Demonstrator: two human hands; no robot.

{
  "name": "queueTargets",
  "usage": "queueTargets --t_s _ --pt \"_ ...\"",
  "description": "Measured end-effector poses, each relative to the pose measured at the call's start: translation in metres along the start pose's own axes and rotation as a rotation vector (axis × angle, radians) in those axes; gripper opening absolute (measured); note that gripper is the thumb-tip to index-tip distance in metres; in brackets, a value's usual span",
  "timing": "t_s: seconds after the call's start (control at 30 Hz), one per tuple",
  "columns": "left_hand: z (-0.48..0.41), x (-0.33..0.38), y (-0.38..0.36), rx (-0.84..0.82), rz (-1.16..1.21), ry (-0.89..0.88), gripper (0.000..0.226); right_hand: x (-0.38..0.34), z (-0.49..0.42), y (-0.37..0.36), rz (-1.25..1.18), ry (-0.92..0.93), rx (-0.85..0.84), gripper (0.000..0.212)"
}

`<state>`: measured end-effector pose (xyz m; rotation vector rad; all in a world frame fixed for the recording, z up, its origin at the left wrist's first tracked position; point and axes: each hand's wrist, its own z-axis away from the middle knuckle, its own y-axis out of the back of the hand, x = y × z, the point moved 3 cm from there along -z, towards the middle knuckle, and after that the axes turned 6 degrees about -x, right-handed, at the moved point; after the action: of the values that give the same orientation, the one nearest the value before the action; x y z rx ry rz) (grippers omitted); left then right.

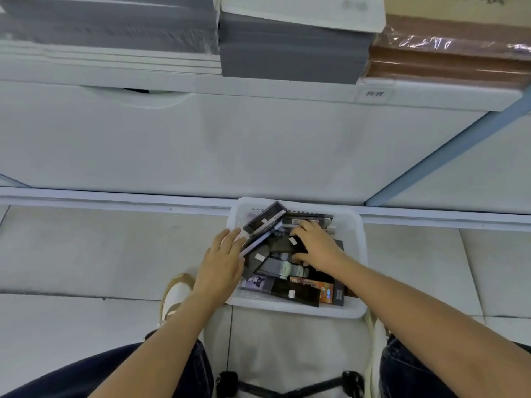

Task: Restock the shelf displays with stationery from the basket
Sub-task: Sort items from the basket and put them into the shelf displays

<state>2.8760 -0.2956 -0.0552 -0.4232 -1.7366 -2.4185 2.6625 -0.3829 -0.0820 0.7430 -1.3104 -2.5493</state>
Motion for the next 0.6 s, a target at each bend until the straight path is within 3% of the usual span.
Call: queueTargets --t_s 0.13,0.23,0.33,0.43,0.5,0.6 --pt "-0.002 0.009 0.013 0.090 0.070 -0.020 0.036 0.005 0.002 0.018 -0.104 -0.008 0.020 0.031" --pt "-0.011 0.028 0.027 0.157 0.184 -0.146 0.042 0.003 0.004 0.036 -0.109 0.048 -0.027 0.021" --pt "-0.027 0.057 0.024 -0.066 0.209 -0.205 0.049 -0.011 0.008 0.048 -0.174 0.153 -0.124 0.016" --pt "-0.033 0.066 0.021 -0.112 0.211 -0.115 0.021 -0.013 0.018 0.060 -0.383 0.162 -0.143 0.017" --pt "-0.033 0.062 0.017 -0.158 0.352 -0.071 0.014 -0.006 0.027 0.066 -0.524 0.122 -0.104 0.013" --pt "-0.029 0.060 0.012 -0.366 0.733 -0.070 0.014 -0.007 0.037 0.059 -0.631 0.135 -0.164 0.011"
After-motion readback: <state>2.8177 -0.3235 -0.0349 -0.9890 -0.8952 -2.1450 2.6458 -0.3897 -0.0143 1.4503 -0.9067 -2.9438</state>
